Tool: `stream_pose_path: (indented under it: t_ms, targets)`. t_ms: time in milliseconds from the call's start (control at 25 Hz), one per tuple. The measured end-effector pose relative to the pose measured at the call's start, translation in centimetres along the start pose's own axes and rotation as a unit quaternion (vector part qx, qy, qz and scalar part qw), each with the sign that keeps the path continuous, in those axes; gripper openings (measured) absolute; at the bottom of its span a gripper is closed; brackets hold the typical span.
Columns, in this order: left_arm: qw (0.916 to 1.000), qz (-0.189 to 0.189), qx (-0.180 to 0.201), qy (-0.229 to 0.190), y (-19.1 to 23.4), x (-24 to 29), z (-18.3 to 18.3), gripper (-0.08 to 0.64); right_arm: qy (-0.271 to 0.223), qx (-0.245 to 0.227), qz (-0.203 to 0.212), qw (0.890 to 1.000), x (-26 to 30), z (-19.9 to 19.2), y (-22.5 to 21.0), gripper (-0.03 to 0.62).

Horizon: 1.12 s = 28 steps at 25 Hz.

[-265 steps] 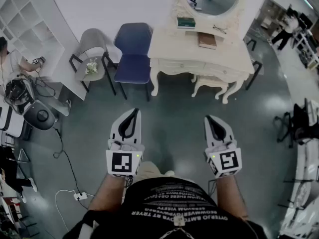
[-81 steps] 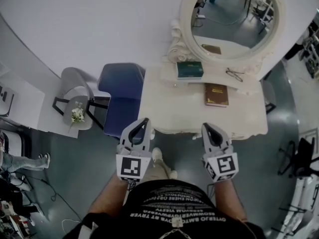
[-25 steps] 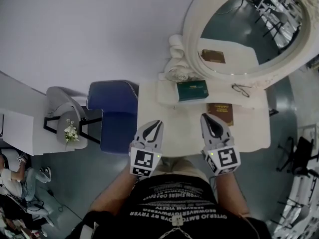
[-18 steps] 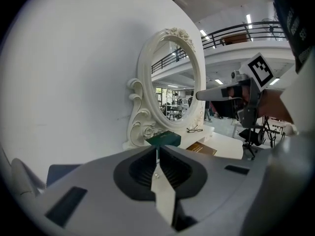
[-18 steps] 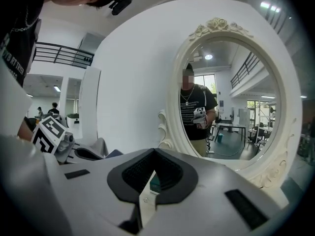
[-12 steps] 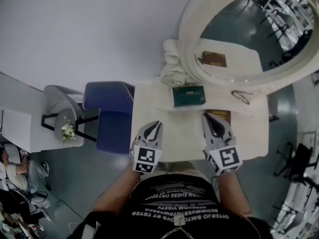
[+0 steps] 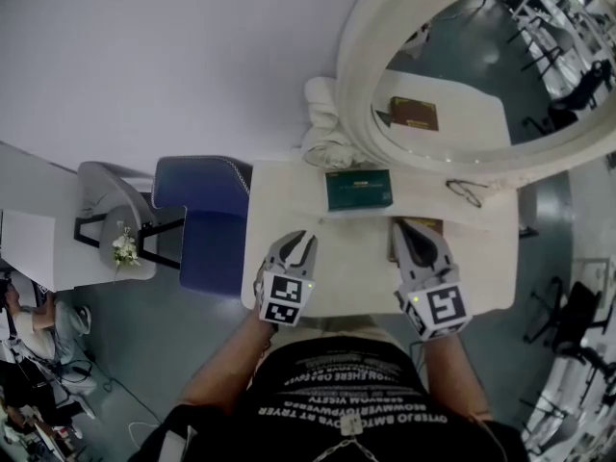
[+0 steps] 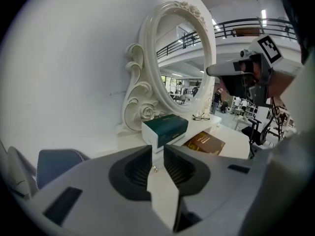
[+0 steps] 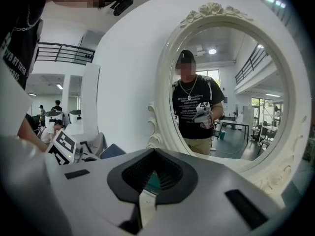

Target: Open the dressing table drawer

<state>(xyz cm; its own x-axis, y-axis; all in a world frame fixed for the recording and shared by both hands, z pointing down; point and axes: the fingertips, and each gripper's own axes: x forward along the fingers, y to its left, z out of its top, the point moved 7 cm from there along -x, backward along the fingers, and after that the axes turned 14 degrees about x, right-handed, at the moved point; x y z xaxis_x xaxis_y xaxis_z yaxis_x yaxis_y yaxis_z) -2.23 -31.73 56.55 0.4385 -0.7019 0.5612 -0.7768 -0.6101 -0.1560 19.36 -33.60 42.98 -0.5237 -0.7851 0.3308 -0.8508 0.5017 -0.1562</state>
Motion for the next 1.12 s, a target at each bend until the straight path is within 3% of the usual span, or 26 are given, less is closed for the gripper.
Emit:
stream_pose_path:
  t_ms: [800,1120]
  targets:
    - [0.994,-0.023,-0.064,0.086,-1.0,8.2,-5.4,0.107,0.021,-0.007,0.022,1.0,1.3,-0.6,-2.4,0.002]
    - [0.9916,-0.027,-0.071,0.105,-1.9,10.6,-6.9,0.117,0.025,-0.005,0.023,0.999,1.1,-0.8,-2.5,0.002]
